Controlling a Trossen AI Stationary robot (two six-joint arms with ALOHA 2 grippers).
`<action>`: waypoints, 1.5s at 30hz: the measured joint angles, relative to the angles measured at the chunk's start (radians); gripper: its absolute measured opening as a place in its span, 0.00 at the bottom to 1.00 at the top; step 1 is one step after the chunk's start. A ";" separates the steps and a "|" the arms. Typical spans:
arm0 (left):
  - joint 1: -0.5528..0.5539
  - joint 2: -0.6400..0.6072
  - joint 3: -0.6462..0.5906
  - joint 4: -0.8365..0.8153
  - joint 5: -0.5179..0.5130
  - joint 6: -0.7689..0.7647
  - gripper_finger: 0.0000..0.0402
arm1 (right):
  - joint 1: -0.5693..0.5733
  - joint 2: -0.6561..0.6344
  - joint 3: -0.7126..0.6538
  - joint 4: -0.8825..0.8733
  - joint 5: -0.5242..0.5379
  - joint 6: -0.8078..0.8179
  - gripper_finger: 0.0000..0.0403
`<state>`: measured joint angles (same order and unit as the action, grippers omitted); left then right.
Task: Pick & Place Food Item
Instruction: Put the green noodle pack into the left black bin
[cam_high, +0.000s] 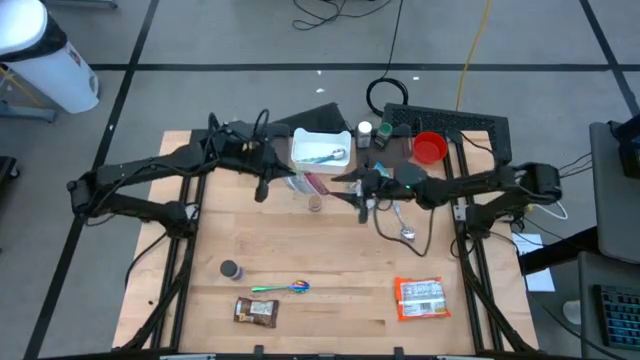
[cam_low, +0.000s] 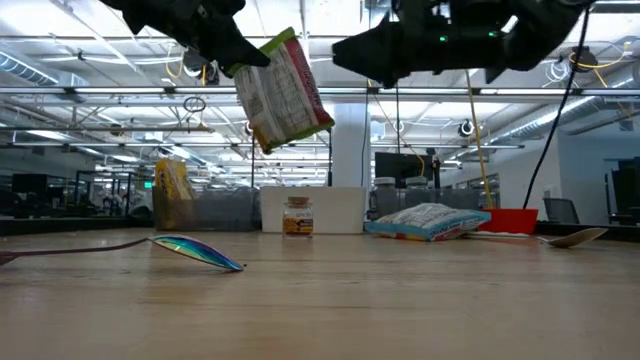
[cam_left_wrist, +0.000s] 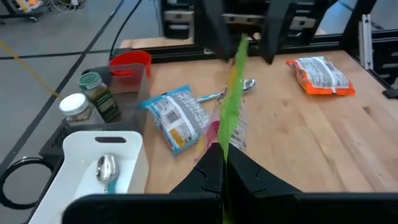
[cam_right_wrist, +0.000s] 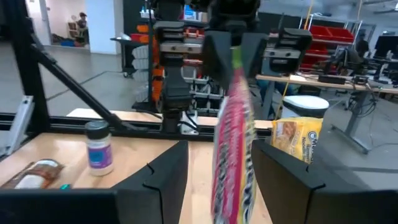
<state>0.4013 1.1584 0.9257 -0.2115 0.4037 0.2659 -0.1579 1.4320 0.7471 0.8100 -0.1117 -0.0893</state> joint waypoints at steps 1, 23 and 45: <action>-0.010 0.000 0.000 0.000 -0.008 0.000 0.00 | -0.005 0.018 0.018 0.000 -0.007 0.000 0.42; -0.103 0.038 0.001 0.048 -0.101 0.014 0.00 | -0.026 0.105 0.139 0.008 -0.120 0.103 0.42; -0.104 0.084 0.080 0.006 -0.101 -0.020 0.00 | -0.025 0.105 0.138 -0.026 -0.072 0.060 0.02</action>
<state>0.2977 1.2427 1.0054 -0.2051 0.3029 0.2458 -0.1834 1.5372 0.8856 0.7839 -0.1836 -0.0290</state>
